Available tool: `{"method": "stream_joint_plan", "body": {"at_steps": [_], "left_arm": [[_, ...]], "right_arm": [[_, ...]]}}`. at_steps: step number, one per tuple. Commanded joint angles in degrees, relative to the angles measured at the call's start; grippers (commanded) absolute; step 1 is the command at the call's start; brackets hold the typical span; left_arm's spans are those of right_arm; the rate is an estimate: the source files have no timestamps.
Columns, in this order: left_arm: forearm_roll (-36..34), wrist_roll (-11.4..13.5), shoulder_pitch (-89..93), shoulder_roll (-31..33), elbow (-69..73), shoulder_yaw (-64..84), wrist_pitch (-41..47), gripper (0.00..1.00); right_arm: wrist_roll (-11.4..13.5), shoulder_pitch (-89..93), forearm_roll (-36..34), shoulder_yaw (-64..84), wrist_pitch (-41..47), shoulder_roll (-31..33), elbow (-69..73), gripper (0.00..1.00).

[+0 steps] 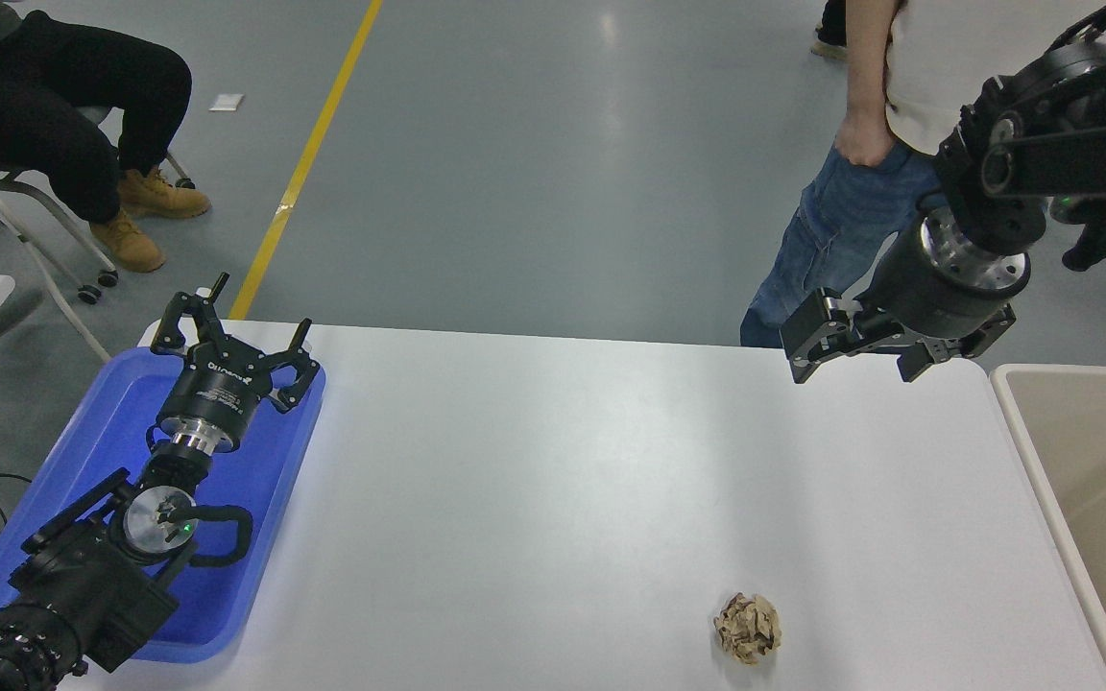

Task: Pick up paper ball place in dustbin

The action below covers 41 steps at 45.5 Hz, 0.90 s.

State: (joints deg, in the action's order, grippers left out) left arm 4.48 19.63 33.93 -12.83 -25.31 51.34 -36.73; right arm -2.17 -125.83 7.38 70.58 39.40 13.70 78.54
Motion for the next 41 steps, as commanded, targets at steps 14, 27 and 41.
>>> {"method": "stream_joint_plan", "body": {"at_steps": [14, 27, 41], "left_arm": [[0.0, -0.03, 0.0, 0.0, 0.0, -0.01, -0.01, 1.0], [0.0, -0.03, 0.0, 0.0, 0.0, -0.01, -0.01, 1.0], [0.0, 0.06, 0.0, 0.0, 0.0, -0.01, -0.01, 1.0]], "right_arm": [[0.06, 0.93, -1.75, -2.2, -0.11, -3.6, -0.85, 1.0], [0.32, 2.96, -1.49, -2.82, -0.2, -3.6, -1.99, 1.0], [0.32, 2.52, -1.66, -2.91, -0.2, -3.86, -2.61, 1.0]]}}
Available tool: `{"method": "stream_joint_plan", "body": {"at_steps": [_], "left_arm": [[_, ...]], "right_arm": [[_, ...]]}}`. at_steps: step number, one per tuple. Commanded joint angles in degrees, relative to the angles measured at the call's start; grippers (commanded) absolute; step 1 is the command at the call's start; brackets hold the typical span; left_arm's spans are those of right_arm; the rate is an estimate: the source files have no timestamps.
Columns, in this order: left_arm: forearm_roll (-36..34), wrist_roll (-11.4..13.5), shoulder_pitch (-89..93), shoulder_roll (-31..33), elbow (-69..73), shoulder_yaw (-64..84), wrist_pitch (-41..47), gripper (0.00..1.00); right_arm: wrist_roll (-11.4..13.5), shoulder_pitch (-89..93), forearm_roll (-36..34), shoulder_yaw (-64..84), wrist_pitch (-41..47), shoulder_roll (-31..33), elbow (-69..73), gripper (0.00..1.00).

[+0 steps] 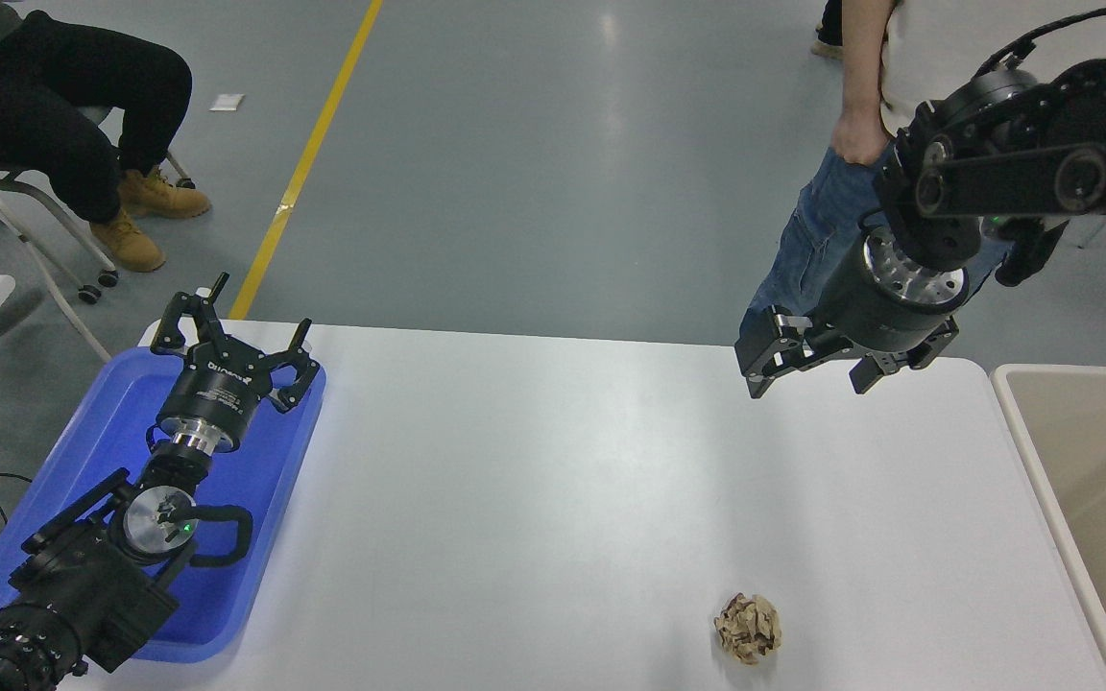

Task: Pick up paper ball place in dustbin

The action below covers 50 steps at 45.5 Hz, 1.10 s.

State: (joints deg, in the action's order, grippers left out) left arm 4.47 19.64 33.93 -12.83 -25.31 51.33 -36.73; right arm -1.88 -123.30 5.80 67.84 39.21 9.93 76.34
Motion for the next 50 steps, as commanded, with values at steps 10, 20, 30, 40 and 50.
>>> {"method": "stream_joint_plan", "body": {"at_steps": [10, 20, 30, 40, 50], "left_arm": [[0.02, -0.04, 0.0, 0.0, 0.0, -0.01, -0.01, 1.0], [0.02, -0.04, 0.0, 0.0, 0.0, -0.01, -0.01, 1.0], [0.02, -0.04, 0.0, 0.0, 0.0, -0.01, -0.01, 1.0], [0.02, 0.05, 0.0, 0.0, 0.0, -0.01, -0.01, 1.0], [0.02, -0.04, 0.0, 0.0, 0.0, -0.01, -0.01, 1.0]], "right_arm": [[-0.05, -0.1, -0.35, -0.34, -0.01, 0.18, -0.4, 1.0], [-0.05, -0.19, -0.27, -0.43, 0.17, 3.07, -0.49, 1.0], [-0.14, 3.67, -0.35, 0.45, -0.71, 5.45, 0.21, 1.0], [-0.14, 9.47, 0.7, -0.61, -5.36, 5.19, 0.12, 1.0], [-0.14, 17.38, 3.95, -5.17, -10.02, 3.96, -0.05, 1.0]]}}
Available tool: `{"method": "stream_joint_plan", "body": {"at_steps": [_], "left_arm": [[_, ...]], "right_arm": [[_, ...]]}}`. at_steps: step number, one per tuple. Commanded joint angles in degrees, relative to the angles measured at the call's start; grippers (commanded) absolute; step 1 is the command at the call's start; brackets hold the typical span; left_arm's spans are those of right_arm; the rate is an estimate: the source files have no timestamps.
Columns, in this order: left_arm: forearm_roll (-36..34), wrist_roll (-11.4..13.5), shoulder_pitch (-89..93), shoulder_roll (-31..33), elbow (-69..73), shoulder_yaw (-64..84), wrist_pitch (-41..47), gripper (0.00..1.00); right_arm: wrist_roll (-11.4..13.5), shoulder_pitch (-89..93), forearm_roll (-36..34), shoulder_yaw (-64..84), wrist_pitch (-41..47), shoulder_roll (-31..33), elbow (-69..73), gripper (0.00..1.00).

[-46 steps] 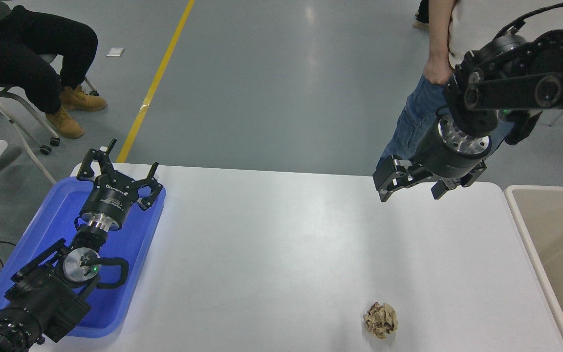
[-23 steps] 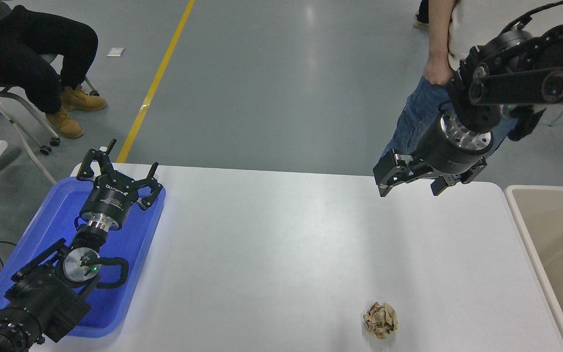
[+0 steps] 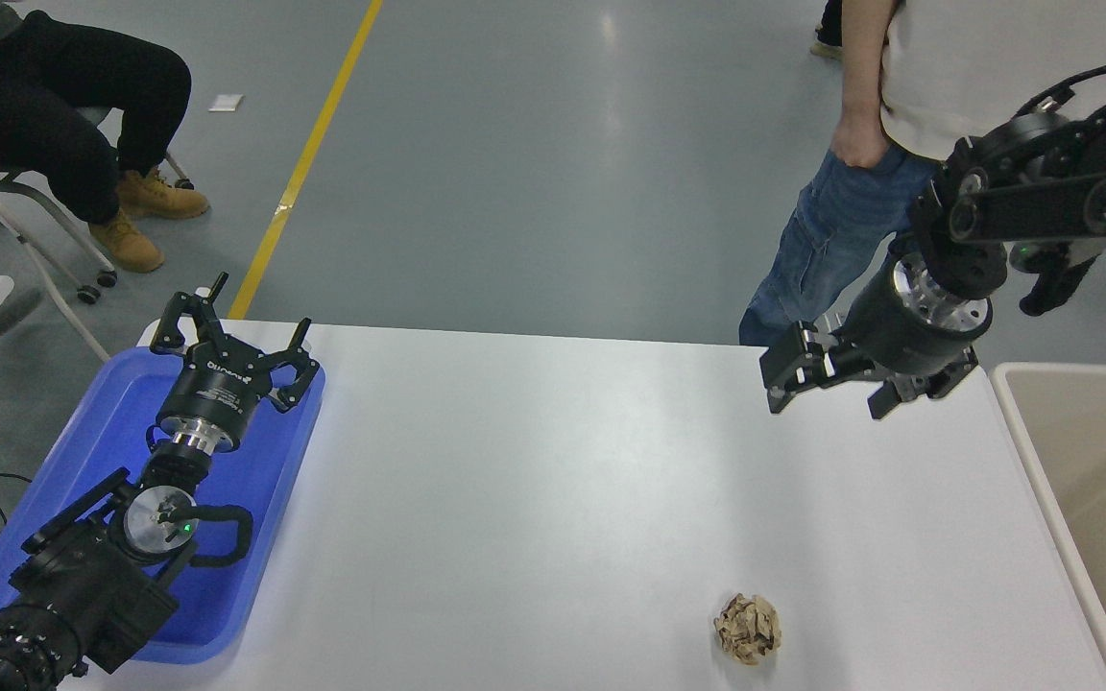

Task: Pick up paper ball place in dustbin

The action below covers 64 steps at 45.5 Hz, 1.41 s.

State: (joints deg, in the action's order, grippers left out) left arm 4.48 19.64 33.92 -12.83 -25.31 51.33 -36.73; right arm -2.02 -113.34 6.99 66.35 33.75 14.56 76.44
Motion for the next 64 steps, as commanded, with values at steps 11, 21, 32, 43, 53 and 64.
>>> {"method": "stream_joint_plan", "body": {"at_steps": [11, 21, 32, 43, 53, 64], "left_arm": [[0.01, -0.04, 0.0, 0.0, 0.0, 0.0, -0.01, 1.0], [0.01, -0.04, 0.0, 0.0, 0.0, 0.0, -0.01, 1.0], [0.01, 0.05, 0.0, 0.0, 0.0, 0.0, -0.01, 1.0], [0.01, -0.04, 0.0, 0.0, 0.0, 0.0, -0.01, 1.0], [0.01, 0.05, 0.0, 0.0, 0.0, 0.0, 0.08, 1.0], [0.01, -0.04, 0.0, 0.0, 0.0, 0.0, -0.01, 1.0]], "right_arm": [[-0.01, 15.16, 6.98, -7.29, -7.3, -1.63, -1.38, 1.0], [-0.01, 21.67, 9.18, -9.49, -9.23, -1.99, -4.2, 1.0], [-0.01, 27.73, 9.8, -10.45, -11.69, -2.43, -6.83, 1.0], [-0.01, 32.04, 9.8, -10.63, -14.06, -2.78, -7.8, 1.0], [-0.01, 33.62, 9.8, -10.81, -15.38, -2.87, -7.98, 1.0], [-0.09, 35.99, 9.97, -11.42, -16.09, -2.95, -9.12, 1.0]]}}
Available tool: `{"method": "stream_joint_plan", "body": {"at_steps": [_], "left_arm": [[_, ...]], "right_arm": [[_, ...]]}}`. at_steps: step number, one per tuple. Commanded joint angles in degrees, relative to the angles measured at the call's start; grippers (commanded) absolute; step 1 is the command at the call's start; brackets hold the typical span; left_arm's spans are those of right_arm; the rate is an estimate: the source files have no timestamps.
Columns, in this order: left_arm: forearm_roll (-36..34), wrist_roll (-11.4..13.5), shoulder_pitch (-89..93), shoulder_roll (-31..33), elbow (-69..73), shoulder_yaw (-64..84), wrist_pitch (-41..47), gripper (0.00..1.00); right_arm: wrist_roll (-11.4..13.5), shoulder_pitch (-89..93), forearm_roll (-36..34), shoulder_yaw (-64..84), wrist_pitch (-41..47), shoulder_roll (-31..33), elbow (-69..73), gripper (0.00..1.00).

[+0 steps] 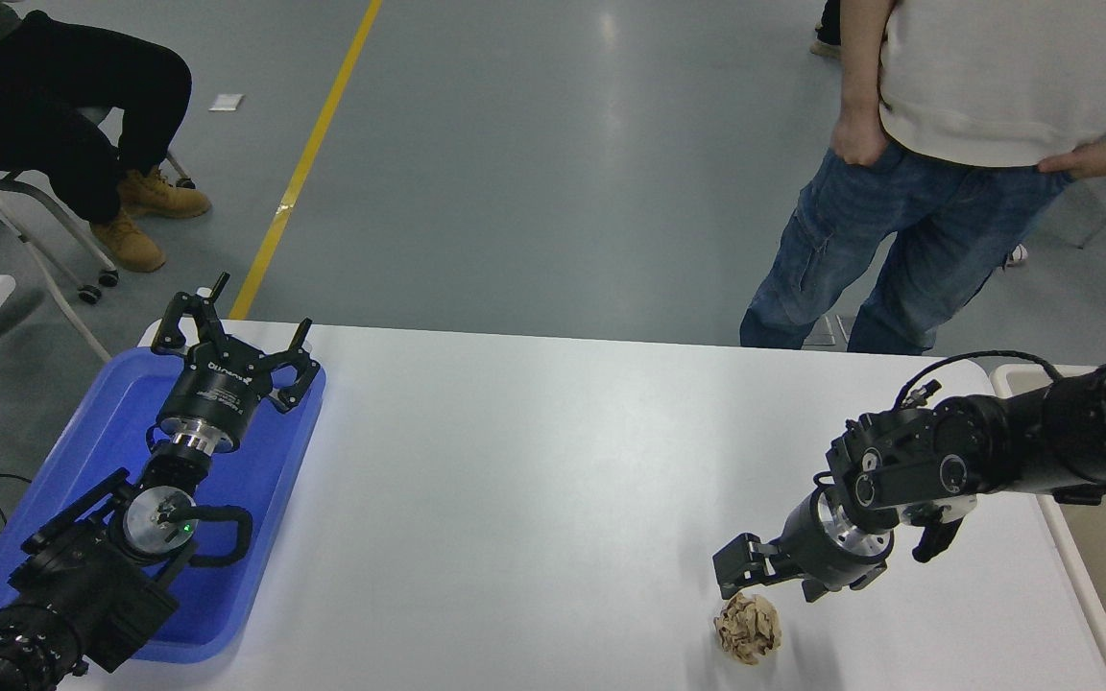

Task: Pick up paper ball place in dustbin

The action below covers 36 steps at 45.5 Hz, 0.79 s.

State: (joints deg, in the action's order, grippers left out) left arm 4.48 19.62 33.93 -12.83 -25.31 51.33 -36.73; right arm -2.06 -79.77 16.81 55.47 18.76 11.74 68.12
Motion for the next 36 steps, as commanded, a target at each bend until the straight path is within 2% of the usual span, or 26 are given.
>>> {"method": "stream_joint_plan", "body": {"at_steps": [1, 12, 15, 17, 23, 26, 30, 31, 36], "left_arm": [[0.0, -0.02, 0.0, 0.0, 0.0, 0.0, -0.01, 1.0], [0.0, -0.02, 0.0, 0.0, 0.0, 0.0, -0.01, 1.0], [0.0, 0.06, 0.0, 0.0, 0.0, 0.0, -0.01, 1.0], [0.0, 0.06, 0.0, 0.0, 0.0, 0.0, 0.08, 1.0], [0.0, -0.02, 0.0, 0.0, 0.0, 0.0, -0.01, 1.0], [0.0, 0.06, 0.0, 0.0, 0.0, 0.0, -0.01, 1.0], [0.0, -0.02, 0.0, 0.0, 0.0, 0.0, -0.01, 1.0], [0.0, -0.02, 0.0, 0.0, 0.0, 0.0, -0.01, 1.0], [0.0, 0.06, 0.0, 0.0, 0.0, 0.0, -0.01, 1.0]], "right_arm": [[-0.05, 2.68, 0.15, -0.53, -1.18, -0.31, -0.79, 1.0], [-0.14, 4.53, 0.15, -0.97, -1.89, -1.1, -1.32, 1.0], [-0.58, 4.71, 1.37, -1.06, -1.8, -1.36, -1.32, 0.96], [-0.66, 4.71, 2.69, -1.15, -1.89, -1.36, -1.32, 0.87], [-0.58, 4.79, 4.45, -2.03, -2.06, -1.36, -1.32, 0.38], [-0.58, 4.62, 4.46, -1.94, -2.24, -1.36, -1.32, 0.26], [-0.58, 4.36, 4.72, -1.41, -2.85, -1.36, -1.32, 0.04], [-0.58, 4.27, 4.89, -1.41, -2.94, -1.36, -1.32, 0.0], [-0.58, 3.92, 6.74, -1.33, -3.29, -1.28, -1.32, 0.0]]}}
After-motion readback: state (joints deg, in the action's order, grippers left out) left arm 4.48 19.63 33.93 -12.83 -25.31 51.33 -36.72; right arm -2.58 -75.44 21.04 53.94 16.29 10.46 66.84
